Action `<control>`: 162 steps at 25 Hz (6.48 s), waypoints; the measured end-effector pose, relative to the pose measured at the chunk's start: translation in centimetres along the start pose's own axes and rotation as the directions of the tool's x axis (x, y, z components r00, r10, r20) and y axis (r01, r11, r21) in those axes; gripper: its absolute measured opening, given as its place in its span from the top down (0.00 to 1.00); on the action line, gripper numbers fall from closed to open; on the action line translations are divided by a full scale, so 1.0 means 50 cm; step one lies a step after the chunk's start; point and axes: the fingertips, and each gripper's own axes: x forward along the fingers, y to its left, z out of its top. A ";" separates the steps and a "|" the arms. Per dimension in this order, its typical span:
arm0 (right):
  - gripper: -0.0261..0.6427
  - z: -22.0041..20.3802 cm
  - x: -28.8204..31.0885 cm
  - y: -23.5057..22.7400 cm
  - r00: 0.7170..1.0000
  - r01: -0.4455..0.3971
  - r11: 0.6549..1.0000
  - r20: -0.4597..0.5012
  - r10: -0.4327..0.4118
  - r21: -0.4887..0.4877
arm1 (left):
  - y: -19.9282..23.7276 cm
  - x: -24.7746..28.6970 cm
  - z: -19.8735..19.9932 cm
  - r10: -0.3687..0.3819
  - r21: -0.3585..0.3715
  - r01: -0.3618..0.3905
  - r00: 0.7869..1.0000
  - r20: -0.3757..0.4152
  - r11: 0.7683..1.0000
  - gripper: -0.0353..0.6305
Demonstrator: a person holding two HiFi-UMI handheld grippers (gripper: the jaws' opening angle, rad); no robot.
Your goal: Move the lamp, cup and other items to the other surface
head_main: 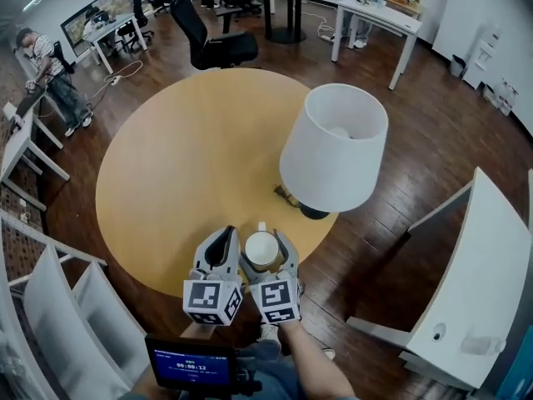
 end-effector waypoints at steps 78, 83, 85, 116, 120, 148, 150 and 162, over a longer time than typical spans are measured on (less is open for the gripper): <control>0.32 -0.325 -1.237 -0.813 0.399 0.886 0.340 -0.144 -0.906 0.316 | -1.357 -0.046 -0.138 -0.795 0.075 0.810 0.586 -0.155 0.582 0.93; 0.55 -0.260 -1.189 -0.732 0.441 0.875 0.401 -0.107 -0.891 0.272 | -1.302 -0.070 -0.113 -0.817 0.071 0.829 0.560 -0.139 0.555 0.93; 0.74 -0.220 -1.161 -0.702 0.458 0.868 0.428 -0.073 -0.886 0.250 | -1.269 -0.075 -0.100 -0.818 0.070 0.828 0.560 -0.133 0.556 0.93; 0.96 0.116 -0.669 -0.461 0.740 0.647 0.759 0.177 -0.649 0.075 | -0.821 0.007 0.063 -0.759 0.084 0.756 0.651 0.005 0.649 0.93; 0.96 0.122 -0.637 -0.448 0.759 0.625 0.777 0.175 -0.627 0.076 | -0.787 0.017 0.068 -0.736 0.089 0.732 0.676 0.016 0.675 0.93; 0.60 0.107 -0.058 -0.372 0.928 0.298 0.954 0.224 -0.298 0.036 | -0.189 0.159 0.069 -0.317 0.061 0.315 0.948 0.033 0.947 0.93; 0.58 0.104 -0.031 -0.395 0.921 0.306 0.951 0.242 -0.306 0.039 | -0.177 0.172 0.081 -0.296 0.075 0.291 0.953 0.059 0.954 0.93; 0.63 0.078 0.070 -0.439 0.910 0.287 0.958 0.316 -0.269 -0.009 | -0.171 0.214 0.079 -0.250 0.125 0.237 0.964 0.095 0.963 0.94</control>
